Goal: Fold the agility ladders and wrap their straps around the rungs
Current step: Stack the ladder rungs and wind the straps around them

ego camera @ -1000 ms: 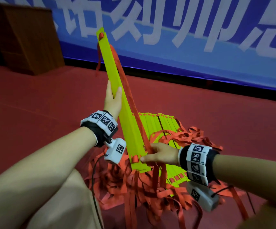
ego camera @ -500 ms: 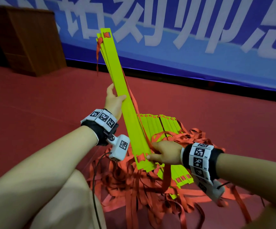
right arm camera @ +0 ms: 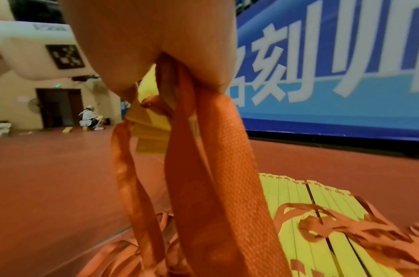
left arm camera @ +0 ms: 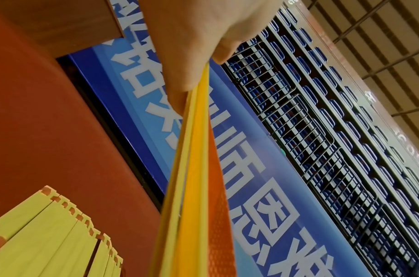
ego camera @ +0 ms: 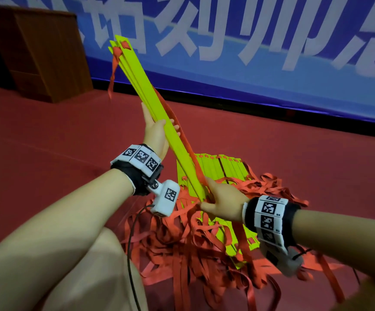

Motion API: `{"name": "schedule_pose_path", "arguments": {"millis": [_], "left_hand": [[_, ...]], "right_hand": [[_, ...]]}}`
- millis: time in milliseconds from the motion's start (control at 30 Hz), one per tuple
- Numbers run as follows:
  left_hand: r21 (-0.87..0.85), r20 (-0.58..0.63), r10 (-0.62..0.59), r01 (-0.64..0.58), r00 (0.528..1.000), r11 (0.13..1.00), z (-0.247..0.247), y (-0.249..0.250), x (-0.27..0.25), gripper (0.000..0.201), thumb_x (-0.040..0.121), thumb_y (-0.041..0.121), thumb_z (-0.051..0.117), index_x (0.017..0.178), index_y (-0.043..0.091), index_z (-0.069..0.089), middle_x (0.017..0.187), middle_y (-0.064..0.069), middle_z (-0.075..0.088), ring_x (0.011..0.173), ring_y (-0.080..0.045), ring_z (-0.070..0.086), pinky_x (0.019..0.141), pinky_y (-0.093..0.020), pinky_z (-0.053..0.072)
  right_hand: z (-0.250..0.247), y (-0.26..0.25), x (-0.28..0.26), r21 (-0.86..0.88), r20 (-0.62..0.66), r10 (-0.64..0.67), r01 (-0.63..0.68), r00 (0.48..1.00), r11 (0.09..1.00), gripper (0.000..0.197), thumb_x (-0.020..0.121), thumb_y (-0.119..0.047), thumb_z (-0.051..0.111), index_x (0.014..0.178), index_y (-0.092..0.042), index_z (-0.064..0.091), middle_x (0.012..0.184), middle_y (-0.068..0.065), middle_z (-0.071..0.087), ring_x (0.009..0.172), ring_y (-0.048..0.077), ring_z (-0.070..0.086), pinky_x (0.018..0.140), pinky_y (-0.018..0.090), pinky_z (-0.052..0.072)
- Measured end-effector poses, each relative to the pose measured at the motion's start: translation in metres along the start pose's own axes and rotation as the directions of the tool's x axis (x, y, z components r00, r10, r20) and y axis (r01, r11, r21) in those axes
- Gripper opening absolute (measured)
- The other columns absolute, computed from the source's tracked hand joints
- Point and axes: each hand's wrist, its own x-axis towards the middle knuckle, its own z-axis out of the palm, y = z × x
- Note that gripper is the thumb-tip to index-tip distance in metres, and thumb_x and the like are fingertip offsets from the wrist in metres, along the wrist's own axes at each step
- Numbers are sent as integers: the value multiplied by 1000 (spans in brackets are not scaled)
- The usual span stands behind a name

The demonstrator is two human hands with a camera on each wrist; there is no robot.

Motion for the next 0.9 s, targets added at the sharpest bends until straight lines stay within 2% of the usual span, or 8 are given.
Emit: {"name": "schedule_pose_path", "arguments": {"millis": [200,300,333,400,533,667,767,900], "left_hand": [[227,125,109,-135,986,965,-3,4,-2,65,100,14,40,148,51,16,105,-14,60,86,-19,66,82,-40,56],[266,185,143,-190,972,945,-5,6,-4,73,100,7,46,152,42,9,78,-4,54,68,-16,62,75,-36,55],[277,183,160,-207,970,938,-7,5,-2,75,99,8,50,153,40,9,76,-2,52,69,-17,58,78,-37,52],[308,197,160,-216,967,927,-10,5,-2,81,95,12,56,153,41,8,80,-3,58,74,-17,56,82,-40,50],[392,203,166,-236,965,889,-13,10,-9,84,93,11,62,153,39,11,129,-25,56,100,-21,59,92,-36,51],[421,189,154,-221,970,879,-15,9,-8,84,92,5,62,154,31,13,145,-26,42,114,-34,57,87,-24,51],[469,167,114,-181,979,865,-18,10,-8,87,86,12,65,153,38,16,149,-25,37,132,-43,42,107,-45,43],[593,137,126,-183,983,784,-32,3,6,89,79,24,66,145,58,17,155,-5,33,143,-36,29,113,-55,31]], "right_hand": [[-2,-5,-5,103,132,-77,64,988,993,41,101,-24,45,135,-3,38,88,13,55,78,24,47,66,32,31],[-2,-8,-9,136,105,-135,121,985,983,8,101,-26,46,107,-23,50,79,5,58,69,11,54,64,23,39],[-3,-7,-10,133,93,-142,129,986,983,12,101,-25,47,91,-32,45,71,-4,51,63,3,50,60,19,36],[-5,-5,-10,106,83,-132,123,988,987,28,99,-28,50,76,-30,35,65,-8,44,58,6,46,56,22,28],[-8,4,-10,8,85,-87,86,993,996,31,98,-38,49,93,-8,51,82,13,63,76,30,58,67,38,42],[-13,8,-9,-2,98,-91,91,991,996,23,96,-41,52,81,-25,46,71,1,64,65,17,61,59,26,43],[-14,8,-5,216,189,-20,-22,982,976,20,90,-32,65,108,-23,59,58,-12,57,46,-1,52,49,12,37],[-18,16,1,473,276,39,-170,960,865,24,90,-8,64,113,-15,58,60,-2,63,35,8,42,39,19,36]]}}
